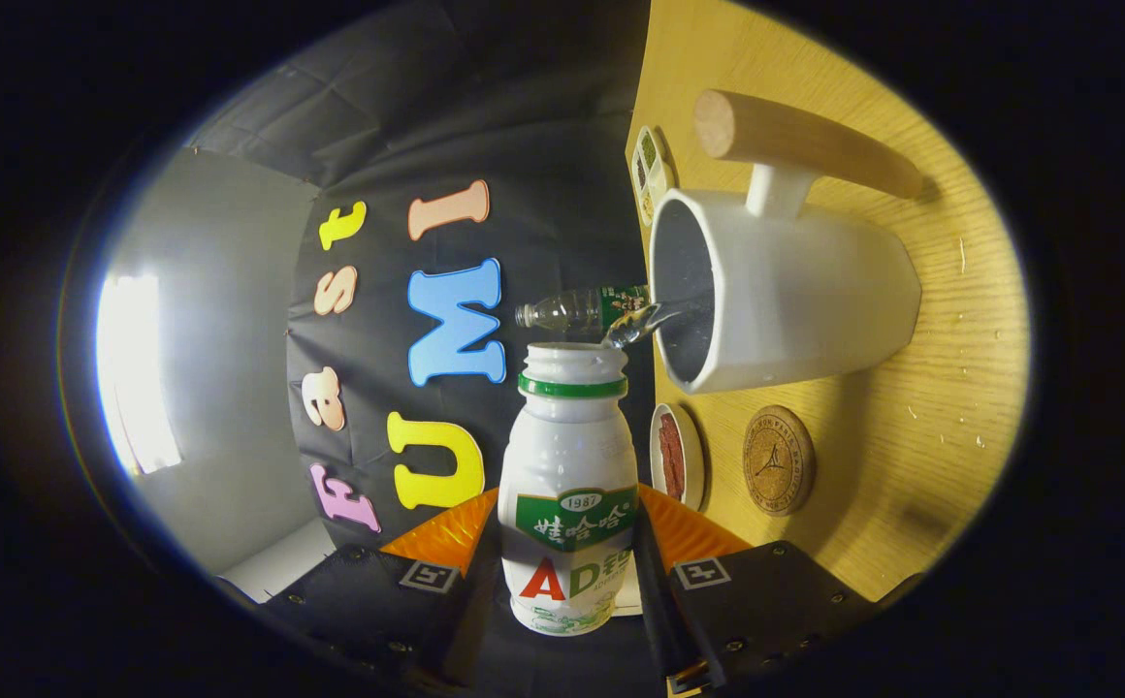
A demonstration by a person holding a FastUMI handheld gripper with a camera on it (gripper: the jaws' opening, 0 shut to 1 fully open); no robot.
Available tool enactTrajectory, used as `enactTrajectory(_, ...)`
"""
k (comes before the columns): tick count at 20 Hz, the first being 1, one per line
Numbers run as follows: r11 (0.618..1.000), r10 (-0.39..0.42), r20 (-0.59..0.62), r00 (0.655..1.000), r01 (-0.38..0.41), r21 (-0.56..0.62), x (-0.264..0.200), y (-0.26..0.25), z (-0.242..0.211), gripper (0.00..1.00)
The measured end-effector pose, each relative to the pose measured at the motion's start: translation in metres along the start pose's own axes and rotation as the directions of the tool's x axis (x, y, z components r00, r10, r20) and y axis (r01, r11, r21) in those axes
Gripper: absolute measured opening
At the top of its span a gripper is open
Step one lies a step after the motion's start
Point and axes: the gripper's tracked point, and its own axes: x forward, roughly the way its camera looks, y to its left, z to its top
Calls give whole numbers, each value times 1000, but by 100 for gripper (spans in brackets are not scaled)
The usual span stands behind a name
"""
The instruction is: Take the bottle from table, then pour the juice into the cup, finally place the bottle on the coaster
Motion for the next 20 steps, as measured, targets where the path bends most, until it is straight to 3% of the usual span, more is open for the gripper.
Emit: enactTrajectory(20,998,46,8,999,-47,37,2,1,-1,66)
